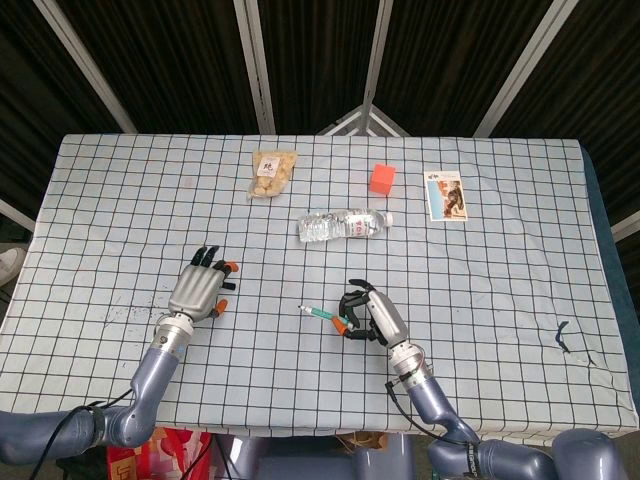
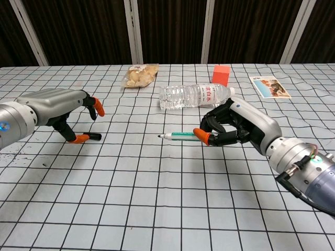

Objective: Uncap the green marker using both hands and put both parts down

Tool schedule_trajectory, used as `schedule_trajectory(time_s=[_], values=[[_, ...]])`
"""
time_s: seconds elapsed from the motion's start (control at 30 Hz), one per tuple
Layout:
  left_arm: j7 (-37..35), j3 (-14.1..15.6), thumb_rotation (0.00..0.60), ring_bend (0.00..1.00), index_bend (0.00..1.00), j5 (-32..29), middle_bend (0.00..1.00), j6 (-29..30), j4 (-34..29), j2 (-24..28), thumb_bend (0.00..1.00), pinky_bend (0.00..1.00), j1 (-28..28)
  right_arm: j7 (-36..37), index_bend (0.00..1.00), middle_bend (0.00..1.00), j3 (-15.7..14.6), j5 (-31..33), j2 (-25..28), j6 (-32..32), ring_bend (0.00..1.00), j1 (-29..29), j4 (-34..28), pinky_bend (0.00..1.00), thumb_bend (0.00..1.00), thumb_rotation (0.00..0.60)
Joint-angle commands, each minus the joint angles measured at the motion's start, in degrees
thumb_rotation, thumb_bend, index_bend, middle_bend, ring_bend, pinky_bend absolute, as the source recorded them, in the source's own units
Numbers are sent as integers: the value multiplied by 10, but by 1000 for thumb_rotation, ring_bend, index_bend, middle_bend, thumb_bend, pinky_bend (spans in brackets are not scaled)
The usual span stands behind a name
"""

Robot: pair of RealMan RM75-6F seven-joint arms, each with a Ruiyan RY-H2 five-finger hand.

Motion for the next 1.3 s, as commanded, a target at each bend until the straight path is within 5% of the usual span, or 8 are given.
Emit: schedule_trajectory(time_s=[0.03, 0.3, 0.47, 0.63, 0.73, 0.9, 1.17, 1.3], values=[[-4, -7, 600, 0, 259, 3, 278, 13, -22, 15, 459, 0, 5, 4, 922, 764, 5, 1, -4, -5, 526, 4, 4, 149, 843, 600], [-16, -15, 600, 0, 259, 28, 278, 45, -86, 65, 456, 0, 22, 34, 925, 764, 17, 12, -31, -37, 524, 20, 52, 149, 843, 600], [-4, -19, 600, 0, 259, 41, 238, 67, -134, 104, 424, 0, 30, 55, 867, 694, 14, 14, -34, -75, 393, 35, 84, 101, 834, 600], [12, -20, 600, 0, 259, 44, 228, 87, -175, 136, 423, 0, 38, 41, 725, 485, -2, 6, -1, -118, 230, 48, 78, 26, 553, 600], [3, -21, 600, 0, 259, 49, 214, 95, -188, 148, 423, 0, 45, 14, 534, 290, -5, 13, 24, -139, 115, 51, 56, 1, 375, 600], [-20, -15, 600, 0, 258, 66, 128, 97, -183, 155, 423, 0, 56, -28, 311, 100, 3, 42, 56, -162, 6, 51, 23, 0, 211, 600], [-57, -1, 600, 0, 251, 125, 104, 108, -180, 158, 401, 0, 74, -44, 310, 121, 35, 70, 109, -103, 63, 15, -60, 0, 200, 600], [-49, 23, 600, 0, 211, 154, 81, 128, -187, 152, 401, 0, 93, -158, 329, 121, 32, 66, 148, -27, 63, -18, -118, 0, 200, 600]])
